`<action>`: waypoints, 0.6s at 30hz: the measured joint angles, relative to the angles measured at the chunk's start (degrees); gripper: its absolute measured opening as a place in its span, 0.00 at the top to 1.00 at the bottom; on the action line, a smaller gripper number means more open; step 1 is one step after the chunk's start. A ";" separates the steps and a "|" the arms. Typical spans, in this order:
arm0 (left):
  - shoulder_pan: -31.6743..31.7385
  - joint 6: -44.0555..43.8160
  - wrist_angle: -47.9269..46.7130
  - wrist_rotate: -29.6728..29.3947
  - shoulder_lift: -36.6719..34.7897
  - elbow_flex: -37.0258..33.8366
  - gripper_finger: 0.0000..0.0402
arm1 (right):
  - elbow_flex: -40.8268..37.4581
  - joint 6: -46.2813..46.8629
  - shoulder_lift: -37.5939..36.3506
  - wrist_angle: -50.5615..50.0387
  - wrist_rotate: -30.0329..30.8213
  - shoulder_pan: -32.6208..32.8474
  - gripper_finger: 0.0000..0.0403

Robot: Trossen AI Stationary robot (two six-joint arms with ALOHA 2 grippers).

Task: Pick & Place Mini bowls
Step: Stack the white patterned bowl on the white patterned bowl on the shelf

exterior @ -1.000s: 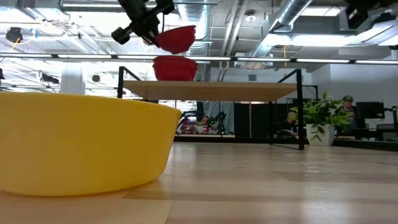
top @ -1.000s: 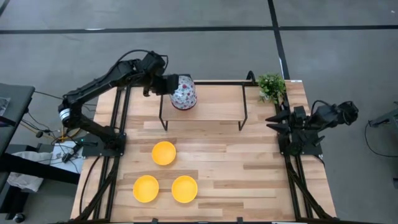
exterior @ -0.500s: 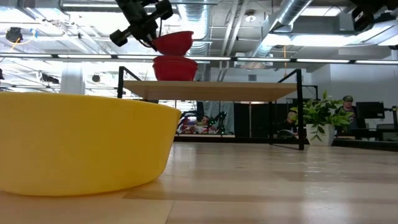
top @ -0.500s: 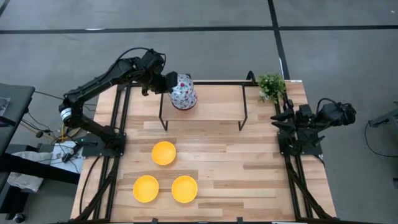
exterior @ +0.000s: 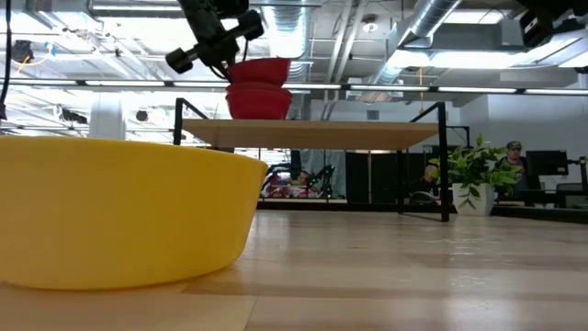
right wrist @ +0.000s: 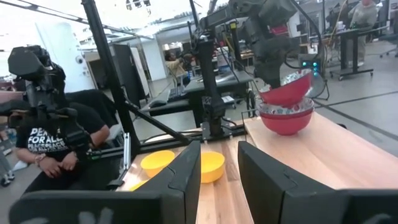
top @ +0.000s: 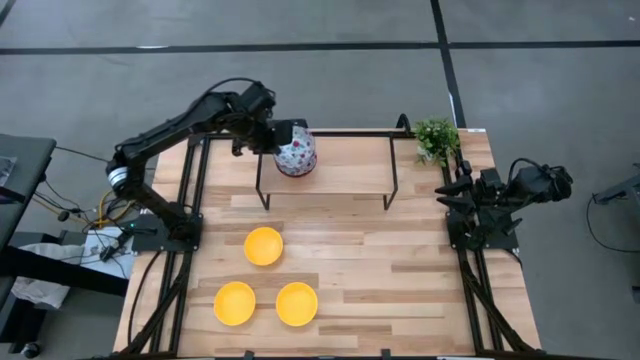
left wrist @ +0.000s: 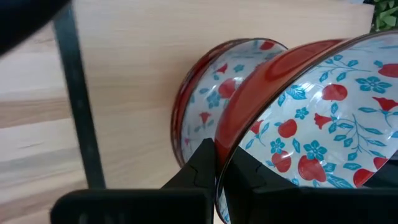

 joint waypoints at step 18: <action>0.65 -0.49 -9.26 -4.54 2.06 21.97 0.98 | 0.00 -0.48 0.02 -0.04 0.82 0.00 0.76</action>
